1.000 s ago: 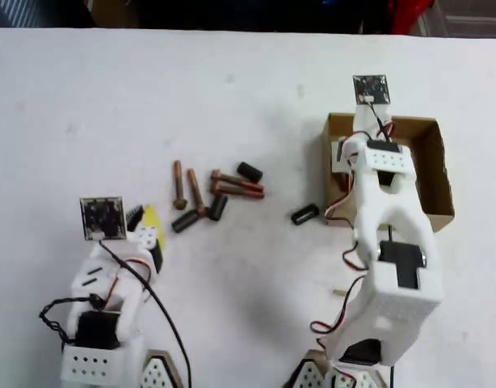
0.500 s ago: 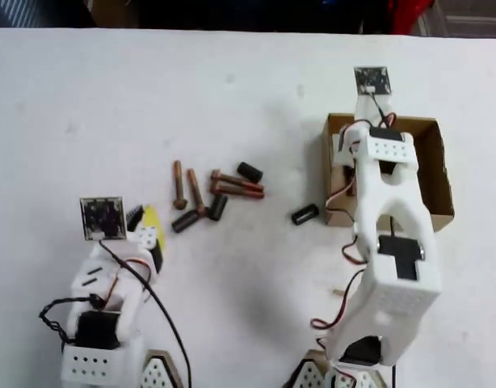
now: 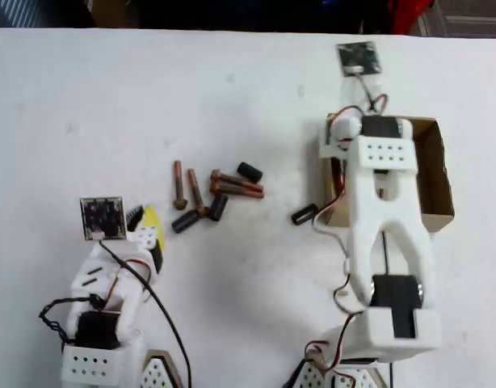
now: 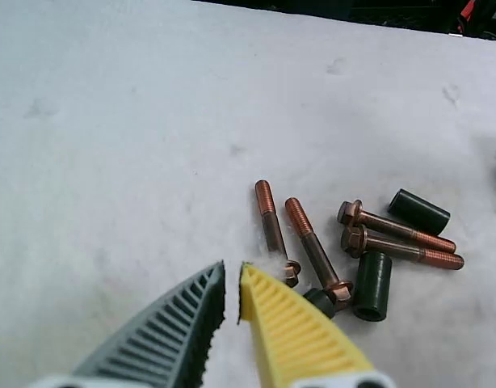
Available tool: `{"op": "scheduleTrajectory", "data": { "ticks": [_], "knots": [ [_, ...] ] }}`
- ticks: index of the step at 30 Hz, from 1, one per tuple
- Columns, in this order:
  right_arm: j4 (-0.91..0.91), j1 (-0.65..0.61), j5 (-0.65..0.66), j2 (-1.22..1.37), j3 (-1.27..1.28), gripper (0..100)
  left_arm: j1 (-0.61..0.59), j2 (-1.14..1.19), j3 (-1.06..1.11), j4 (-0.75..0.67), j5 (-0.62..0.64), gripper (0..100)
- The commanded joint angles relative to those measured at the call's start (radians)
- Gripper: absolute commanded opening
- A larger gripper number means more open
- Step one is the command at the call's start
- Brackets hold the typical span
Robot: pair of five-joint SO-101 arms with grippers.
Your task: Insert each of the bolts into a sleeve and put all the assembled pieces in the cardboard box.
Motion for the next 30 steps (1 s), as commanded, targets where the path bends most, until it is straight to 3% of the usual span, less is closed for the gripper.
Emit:
{"op": "scheduleTrajectory", "data": {
  "ticks": [1,18,30],
  "knots": [
    [0.048,-0.076,0.014,-0.119,-0.055,21.9,-0.008,-0.010,0.000,-0.008,-0.006,7],
    [0.499,-0.306,0.008,-0.533,-0.052,21.9,-0.008,-0.010,0.000,-0.008,-0.006,7],
    [0.507,-0.317,0.003,-0.665,0.057,21.9,-0.008,-0.010,0.000,-0.008,-0.006,7]
  ]
}}
